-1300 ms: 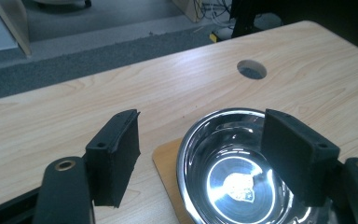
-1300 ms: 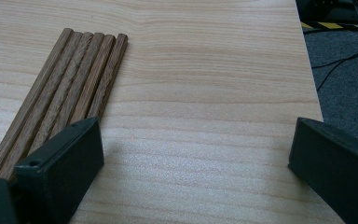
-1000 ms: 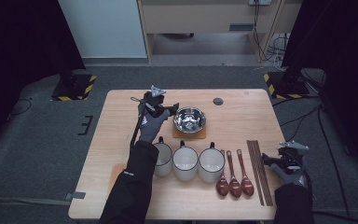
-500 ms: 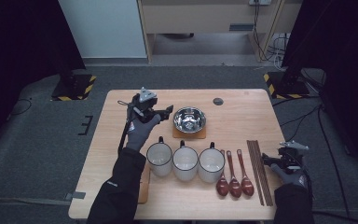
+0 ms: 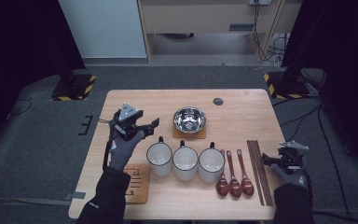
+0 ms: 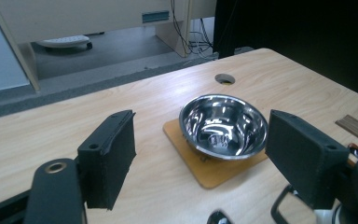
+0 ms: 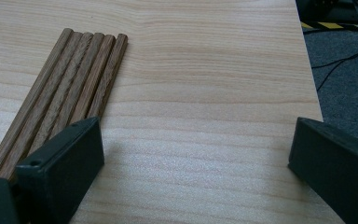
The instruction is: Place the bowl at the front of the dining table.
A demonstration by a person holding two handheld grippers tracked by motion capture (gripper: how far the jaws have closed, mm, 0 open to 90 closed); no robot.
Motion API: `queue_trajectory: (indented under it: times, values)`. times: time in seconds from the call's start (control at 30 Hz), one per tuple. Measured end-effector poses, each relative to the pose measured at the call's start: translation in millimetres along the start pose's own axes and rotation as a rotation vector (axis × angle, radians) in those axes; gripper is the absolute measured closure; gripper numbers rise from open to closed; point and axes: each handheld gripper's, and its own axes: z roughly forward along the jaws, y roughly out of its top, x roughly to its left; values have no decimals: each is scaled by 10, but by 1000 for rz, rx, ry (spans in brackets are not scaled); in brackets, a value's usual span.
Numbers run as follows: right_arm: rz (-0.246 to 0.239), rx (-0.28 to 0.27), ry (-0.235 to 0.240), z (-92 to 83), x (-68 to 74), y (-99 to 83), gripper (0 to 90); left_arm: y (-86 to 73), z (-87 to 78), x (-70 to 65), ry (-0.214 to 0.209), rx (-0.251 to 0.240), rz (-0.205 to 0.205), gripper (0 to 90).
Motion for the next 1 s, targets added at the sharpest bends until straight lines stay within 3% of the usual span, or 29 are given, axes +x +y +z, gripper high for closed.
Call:
queue_trajectory:
  times: [0.27,0.5,0.73,0.83,1.0]
  values:
    - [-3,-2,-2,1,-2,-1,32,-342,-247,167,33,-9,-56,225]
    - [-3,-2,-2,1,-1,0,32,-635,-378,297,71,17,-89,214]
    - [-1,-2,-3,-3,-2,-2,34,-931,-343,389,126,75,-96,203]
    - [0,-2,-3,-2,-2,-2,35,-1040,-313,438,146,138,-92,202]
    - [4,-3,-2,-4,-3,-2,38,-1198,-277,509,168,158,-101,199]
